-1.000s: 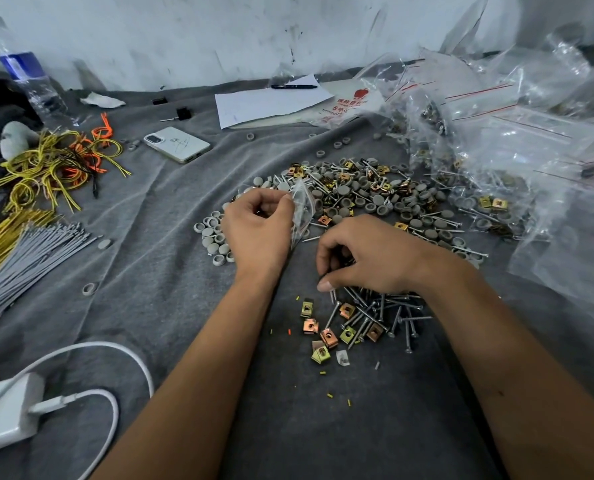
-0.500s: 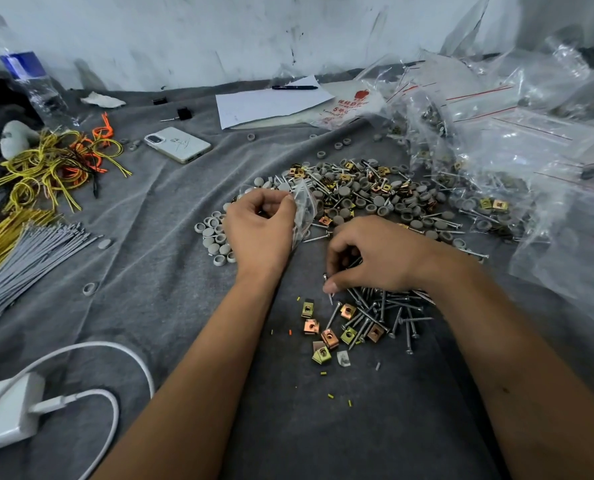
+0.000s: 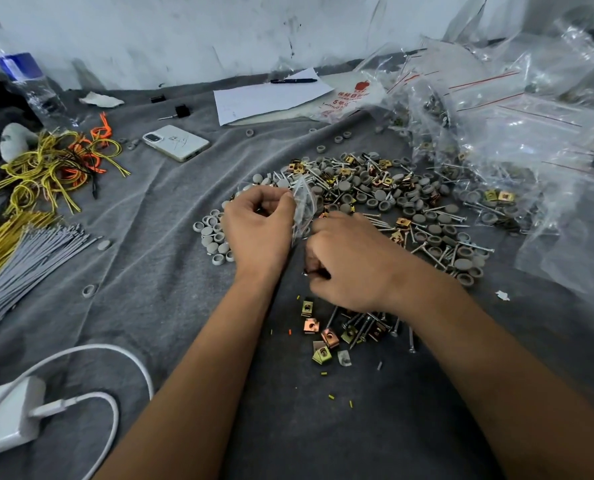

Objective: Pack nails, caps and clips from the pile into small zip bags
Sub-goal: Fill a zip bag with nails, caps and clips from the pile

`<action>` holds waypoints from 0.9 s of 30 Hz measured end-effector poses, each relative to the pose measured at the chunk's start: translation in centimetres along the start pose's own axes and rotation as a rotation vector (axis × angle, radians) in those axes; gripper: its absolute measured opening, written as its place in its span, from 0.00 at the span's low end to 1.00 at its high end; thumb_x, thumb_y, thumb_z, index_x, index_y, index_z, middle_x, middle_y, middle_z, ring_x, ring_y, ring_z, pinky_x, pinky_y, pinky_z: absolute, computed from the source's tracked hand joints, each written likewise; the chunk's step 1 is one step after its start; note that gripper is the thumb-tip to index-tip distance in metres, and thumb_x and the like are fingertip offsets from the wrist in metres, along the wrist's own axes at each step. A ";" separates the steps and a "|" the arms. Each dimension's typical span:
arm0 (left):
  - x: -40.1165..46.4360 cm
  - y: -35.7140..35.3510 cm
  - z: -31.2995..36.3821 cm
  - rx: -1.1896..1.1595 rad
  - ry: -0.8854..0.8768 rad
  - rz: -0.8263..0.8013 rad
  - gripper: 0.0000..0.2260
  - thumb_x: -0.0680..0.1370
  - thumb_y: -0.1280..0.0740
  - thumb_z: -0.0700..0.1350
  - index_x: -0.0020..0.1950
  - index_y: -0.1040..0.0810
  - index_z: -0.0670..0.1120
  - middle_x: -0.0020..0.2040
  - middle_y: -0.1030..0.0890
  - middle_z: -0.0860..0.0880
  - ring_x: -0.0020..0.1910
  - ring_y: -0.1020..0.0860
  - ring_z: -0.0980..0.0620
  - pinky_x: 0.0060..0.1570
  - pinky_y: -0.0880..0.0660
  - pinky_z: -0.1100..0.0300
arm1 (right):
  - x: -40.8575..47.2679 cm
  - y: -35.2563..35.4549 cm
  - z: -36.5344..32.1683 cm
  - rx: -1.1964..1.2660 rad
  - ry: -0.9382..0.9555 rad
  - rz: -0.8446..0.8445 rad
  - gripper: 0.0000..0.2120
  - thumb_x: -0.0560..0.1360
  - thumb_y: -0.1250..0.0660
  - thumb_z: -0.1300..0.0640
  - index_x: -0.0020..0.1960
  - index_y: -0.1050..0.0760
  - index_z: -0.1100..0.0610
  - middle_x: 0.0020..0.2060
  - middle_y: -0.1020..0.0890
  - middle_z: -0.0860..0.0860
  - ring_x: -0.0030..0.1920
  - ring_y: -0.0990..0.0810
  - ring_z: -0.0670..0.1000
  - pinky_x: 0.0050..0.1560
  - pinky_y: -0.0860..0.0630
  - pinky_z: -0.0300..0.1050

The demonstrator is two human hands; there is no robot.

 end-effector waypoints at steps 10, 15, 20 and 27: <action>-0.7 -1.0 1.2 0.029 -0.101 -0.112 0.04 0.76 0.26 0.37 0.44 0.14 0.44 0.36 0.16 0.51 0.33 0.22 0.59 0.36 0.26 0.66 | -0.6 3.0 5.9 0.429 -0.156 0.451 0.02 0.79 0.29 0.61 0.50 0.19 0.55 0.44 0.17 0.46 0.42 0.22 0.40 0.44 0.31 0.27; -1.3 -2.2 1.5 -0.029 -0.089 -0.274 0.09 0.76 0.25 0.34 0.41 0.15 0.48 0.35 0.16 0.49 0.33 0.22 0.52 0.35 0.22 0.56 | -0.5 2.8 5.9 0.380 -0.129 0.506 0.09 0.72 0.23 0.64 0.51 0.17 0.55 0.41 0.20 0.44 0.38 0.24 0.35 0.41 0.31 0.25; -1.2 -2.6 1.1 -0.119 -0.052 -0.310 0.08 0.75 0.25 0.35 0.41 0.15 0.47 0.31 0.17 0.49 0.27 0.23 0.54 0.30 0.26 0.61 | -0.9 3.1 5.6 0.426 -0.098 0.654 0.11 0.70 0.21 0.64 0.48 0.19 0.55 0.40 0.17 0.45 0.38 0.20 0.38 0.40 0.25 0.30; -0.6 -2.2 0.4 -0.253 0.010 -0.256 0.02 0.72 0.27 0.40 0.40 0.15 0.45 0.30 0.18 0.45 0.25 0.25 0.55 0.26 0.29 0.64 | -0.2 1.8 4.8 0.489 -0.029 0.588 0.10 0.75 0.27 0.67 0.54 0.16 0.57 0.47 0.13 0.49 0.49 0.14 0.45 0.53 0.17 0.46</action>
Point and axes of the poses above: each hand's wrist, its own x-axis towards the middle knuckle, its own y-axis out of the back of the hand, z = x × y, the point moved 7 cm from there along x, towards the middle knuckle
